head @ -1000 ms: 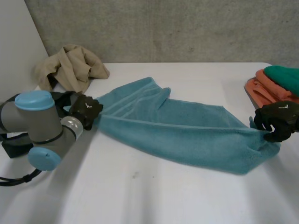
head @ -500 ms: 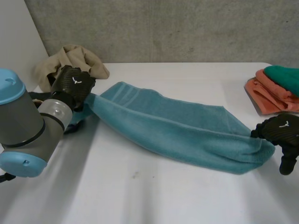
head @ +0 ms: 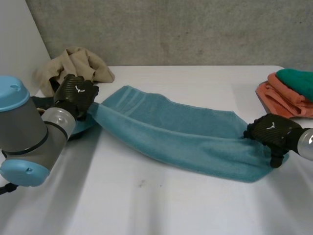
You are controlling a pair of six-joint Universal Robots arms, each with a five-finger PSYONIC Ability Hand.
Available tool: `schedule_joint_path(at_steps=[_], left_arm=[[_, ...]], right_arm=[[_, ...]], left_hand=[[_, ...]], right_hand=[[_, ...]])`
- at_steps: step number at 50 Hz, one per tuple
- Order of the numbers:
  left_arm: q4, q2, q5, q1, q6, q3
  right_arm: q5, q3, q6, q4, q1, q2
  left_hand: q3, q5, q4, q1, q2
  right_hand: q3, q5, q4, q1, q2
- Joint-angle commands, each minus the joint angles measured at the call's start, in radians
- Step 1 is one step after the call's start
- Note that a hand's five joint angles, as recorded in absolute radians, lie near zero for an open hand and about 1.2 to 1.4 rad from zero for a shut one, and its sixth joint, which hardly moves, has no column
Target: Fold the laundry.
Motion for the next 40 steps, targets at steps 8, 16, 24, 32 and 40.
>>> schedule_joint_path(at_steps=[8,16,24,32,40], left_arm=[[0.004,-0.082,0.002,0.004,0.003,0.040],[0.054,-0.161,-0.002,0.004,0.020,0.163],[0.229,-0.189,-0.057,0.004,0.014,0.465],[0.499,-0.101,-0.134,-0.002,0.004,0.573],[0.500,-0.027,-0.128,0.003,0.004,0.362]], right_arm=[[-0.036,-0.218,-0.019,0.238,0.030,0.181],[-0.024,-0.454,0.020,0.278,0.067,0.244],[0.080,-0.817,0.308,-0.043,0.160,0.215],[0.219,-0.733,0.608,-0.505,0.193,0.028],[0.208,-0.400,0.625,-0.590,0.199,-0.113]], left_hand=[[0.210,0.252,0.197,0.261,0.201],[0.210,0.252,0.197,0.261,0.201],[0.210,0.252,0.197,0.261,0.201],[0.210,0.252,0.197,0.261,0.201],[0.210,0.252,0.197,0.261,0.201]], right_hand=[[1.009,1.012,1.015,1.067,1.039],[1.011,1.014,1.018,1.070,1.041],[1.011,1.014,1.018,1.070,1.041],[1.011,1.014,1.018,1.070,1.041],[1.011,1.014,1.018,1.070,1.041]])
